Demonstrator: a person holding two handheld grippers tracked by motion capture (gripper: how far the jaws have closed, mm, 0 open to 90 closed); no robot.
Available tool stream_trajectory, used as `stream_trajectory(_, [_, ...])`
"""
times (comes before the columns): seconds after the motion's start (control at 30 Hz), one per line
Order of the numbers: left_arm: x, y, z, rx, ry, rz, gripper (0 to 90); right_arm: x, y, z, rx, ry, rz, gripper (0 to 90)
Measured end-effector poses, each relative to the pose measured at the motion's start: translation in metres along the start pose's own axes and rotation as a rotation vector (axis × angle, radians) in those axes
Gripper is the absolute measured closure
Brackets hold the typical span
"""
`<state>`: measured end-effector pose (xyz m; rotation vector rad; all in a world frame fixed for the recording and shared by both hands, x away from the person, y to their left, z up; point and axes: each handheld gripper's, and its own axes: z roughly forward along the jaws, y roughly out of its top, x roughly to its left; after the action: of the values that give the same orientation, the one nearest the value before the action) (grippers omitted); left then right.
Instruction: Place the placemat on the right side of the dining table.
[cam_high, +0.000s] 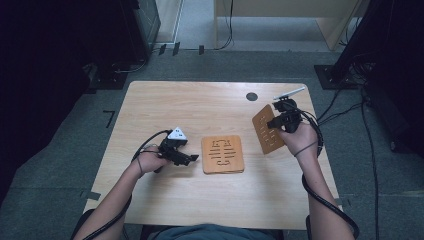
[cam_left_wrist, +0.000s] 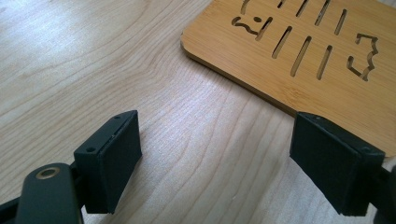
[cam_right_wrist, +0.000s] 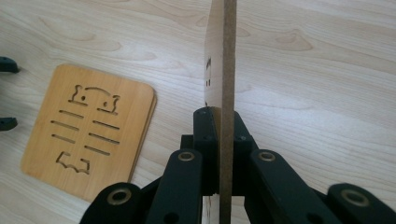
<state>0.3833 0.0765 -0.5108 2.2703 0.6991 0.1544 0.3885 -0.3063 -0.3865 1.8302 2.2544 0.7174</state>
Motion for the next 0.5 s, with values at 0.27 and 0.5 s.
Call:
stream_trajectory(0.27, [-0.0007, 0.0006, 0.0001, 0.005, 0.005, -0.002, 15.5, -0.0045, 0.0017, -0.0033, -0.018, -0.03, 0.003, 87.5])
stream_trajectory(0.5, [-0.0004, 0.0001, 0.0, 0.002, 0.002, -0.001, 15.5, -0.0094, 0.0052, -0.0013, -0.014, -0.059, 0.013, 87.5])
